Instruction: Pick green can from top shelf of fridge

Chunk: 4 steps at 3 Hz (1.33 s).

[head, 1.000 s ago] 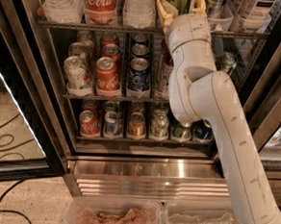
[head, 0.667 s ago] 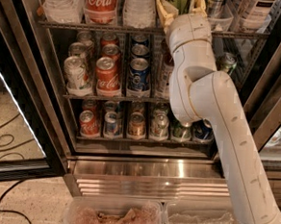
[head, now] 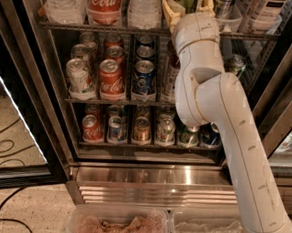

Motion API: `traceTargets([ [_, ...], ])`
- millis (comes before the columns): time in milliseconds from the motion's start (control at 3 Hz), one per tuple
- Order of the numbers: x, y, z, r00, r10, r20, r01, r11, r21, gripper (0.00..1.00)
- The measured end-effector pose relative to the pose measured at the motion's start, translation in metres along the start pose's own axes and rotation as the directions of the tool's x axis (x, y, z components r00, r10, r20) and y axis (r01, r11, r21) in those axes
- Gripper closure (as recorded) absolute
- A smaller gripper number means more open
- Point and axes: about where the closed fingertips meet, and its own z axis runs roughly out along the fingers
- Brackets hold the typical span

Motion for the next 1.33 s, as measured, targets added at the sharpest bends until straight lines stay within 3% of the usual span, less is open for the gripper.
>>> traceTargets([
  [667,-0.015,0.0,0.014,0.994,0.078,0.074,-0.082,0.9956,0.046,1.0],
  [1333,-0.02,-0.01,0.007,0.984,0.136,0.113,-0.15,0.981,0.123,1.0],
])
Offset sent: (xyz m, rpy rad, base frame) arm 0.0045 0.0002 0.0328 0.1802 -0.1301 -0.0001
